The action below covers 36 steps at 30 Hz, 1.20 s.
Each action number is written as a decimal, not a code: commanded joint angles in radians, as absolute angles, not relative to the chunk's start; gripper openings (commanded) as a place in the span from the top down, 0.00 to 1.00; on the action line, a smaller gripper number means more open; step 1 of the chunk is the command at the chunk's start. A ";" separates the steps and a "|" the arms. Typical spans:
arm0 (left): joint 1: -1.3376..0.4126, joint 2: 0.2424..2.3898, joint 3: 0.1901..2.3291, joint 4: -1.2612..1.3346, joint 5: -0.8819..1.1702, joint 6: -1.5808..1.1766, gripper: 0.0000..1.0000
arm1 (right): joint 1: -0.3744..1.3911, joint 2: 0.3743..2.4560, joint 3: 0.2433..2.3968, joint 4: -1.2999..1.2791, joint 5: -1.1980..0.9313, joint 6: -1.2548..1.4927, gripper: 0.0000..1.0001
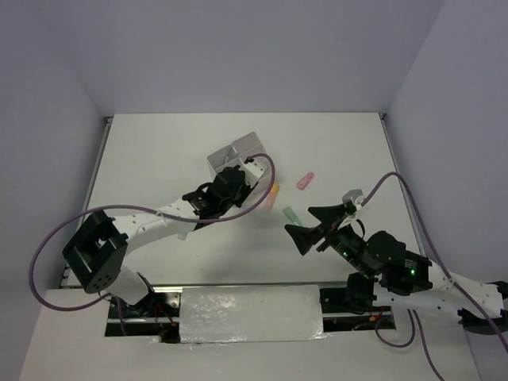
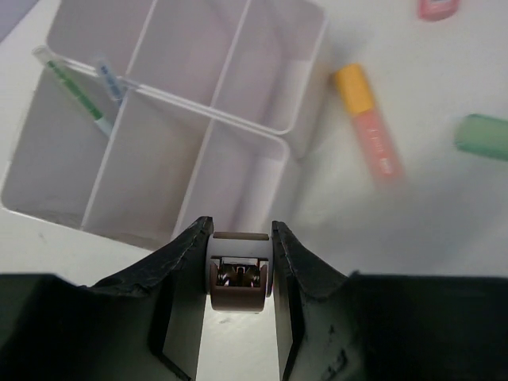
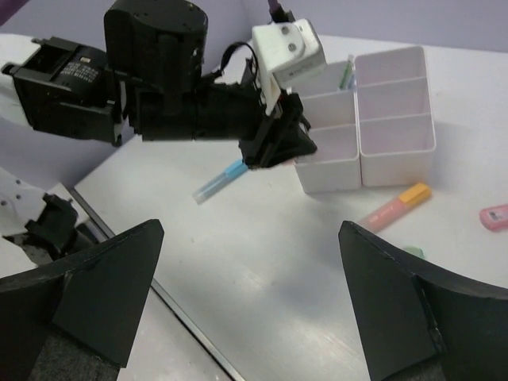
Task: Sort the stationery into containers
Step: Place the stapler in the storage box.
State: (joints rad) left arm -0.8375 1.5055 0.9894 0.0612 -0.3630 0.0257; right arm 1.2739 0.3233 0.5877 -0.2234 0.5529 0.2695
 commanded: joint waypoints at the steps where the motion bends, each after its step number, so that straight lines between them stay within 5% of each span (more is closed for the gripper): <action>1: -0.758 1.491 0.939 0.351 -0.298 0.189 1.00 | 1.281 0.357 0.640 -0.322 0.562 0.282 0.00; 15: -0.696 1.508 0.868 0.512 -0.086 0.218 1.00 | 1.282 0.454 0.615 -0.287 0.557 0.272 0.00; 26: -0.647 1.578 0.845 0.572 -0.009 0.178 0.82 | 1.281 0.446 0.617 -0.299 0.565 0.276 0.00; 32: -0.646 1.582 0.816 0.597 -0.008 0.153 0.65 | 1.281 0.457 0.617 -0.290 0.569 0.276 0.00; 36: -0.646 1.565 0.795 0.618 -0.008 0.137 0.43 | 1.281 0.469 0.614 -0.284 0.578 0.278 0.00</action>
State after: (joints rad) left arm -0.6464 1.5833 0.8055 0.5144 -0.0380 0.1608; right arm 1.2739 0.4580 0.6029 -0.3103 0.5507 0.2726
